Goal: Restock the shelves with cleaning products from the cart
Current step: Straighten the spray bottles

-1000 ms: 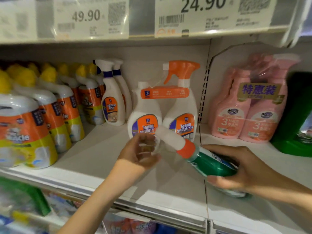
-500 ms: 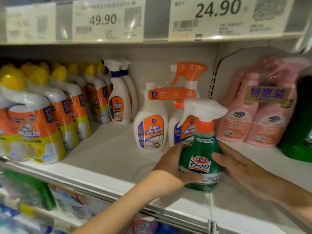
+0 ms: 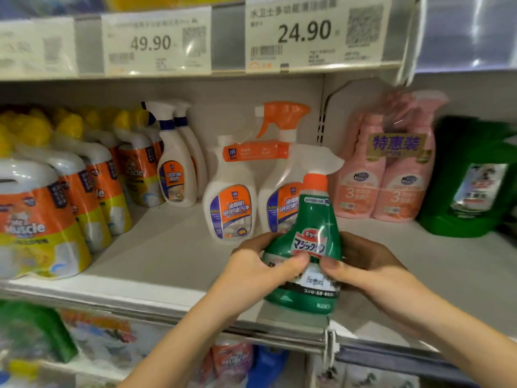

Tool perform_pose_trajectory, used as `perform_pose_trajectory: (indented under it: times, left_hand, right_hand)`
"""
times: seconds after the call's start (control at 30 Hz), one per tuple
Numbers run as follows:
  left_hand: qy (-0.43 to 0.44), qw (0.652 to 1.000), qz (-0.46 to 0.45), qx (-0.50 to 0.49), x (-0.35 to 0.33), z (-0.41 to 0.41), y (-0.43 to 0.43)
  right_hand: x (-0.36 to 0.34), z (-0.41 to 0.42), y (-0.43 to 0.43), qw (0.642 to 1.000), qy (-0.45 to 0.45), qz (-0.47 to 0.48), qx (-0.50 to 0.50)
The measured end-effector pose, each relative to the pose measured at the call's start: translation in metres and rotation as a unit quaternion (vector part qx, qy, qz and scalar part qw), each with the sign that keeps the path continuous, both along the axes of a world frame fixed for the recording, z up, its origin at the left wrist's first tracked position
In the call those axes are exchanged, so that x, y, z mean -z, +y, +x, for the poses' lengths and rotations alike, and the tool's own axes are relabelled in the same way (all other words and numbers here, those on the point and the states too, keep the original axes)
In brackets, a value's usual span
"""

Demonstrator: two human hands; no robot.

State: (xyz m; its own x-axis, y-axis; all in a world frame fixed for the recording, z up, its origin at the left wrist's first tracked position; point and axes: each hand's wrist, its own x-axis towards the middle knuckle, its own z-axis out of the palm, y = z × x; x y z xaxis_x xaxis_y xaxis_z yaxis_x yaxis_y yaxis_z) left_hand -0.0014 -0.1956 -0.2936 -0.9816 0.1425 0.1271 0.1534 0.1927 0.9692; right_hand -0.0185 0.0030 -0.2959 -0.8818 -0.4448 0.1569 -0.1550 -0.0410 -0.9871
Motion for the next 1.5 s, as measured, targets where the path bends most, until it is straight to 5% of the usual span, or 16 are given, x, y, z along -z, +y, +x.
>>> perform_pose_trajectory:
  times: [0.17,0.9,1.17,1.5]
  left_hand:
    - [-0.026,0.997,0.066,0.036,-0.012,0.031,0.001]
    - [0.002,0.996,0.055,0.063,-0.058,0.194,0.083]
    - [0.098,0.992,0.043,0.064,-0.096,0.232,0.137]
    - [0.216,0.975,0.031,0.052,-0.182,0.178,0.169]
  right_hand:
    - [-0.012,0.038,-0.003,0.999,-0.019,-0.028,0.014]
    - [-0.064,0.197,0.085,0.999,0.012,-0.033,-0.029]
    - [-0.099,0.234,0.137,0.991,0.115,-0.056,-0.034]
    - [-0.182,0.195,0.157,0.972,0.215,-0.072,0.055]
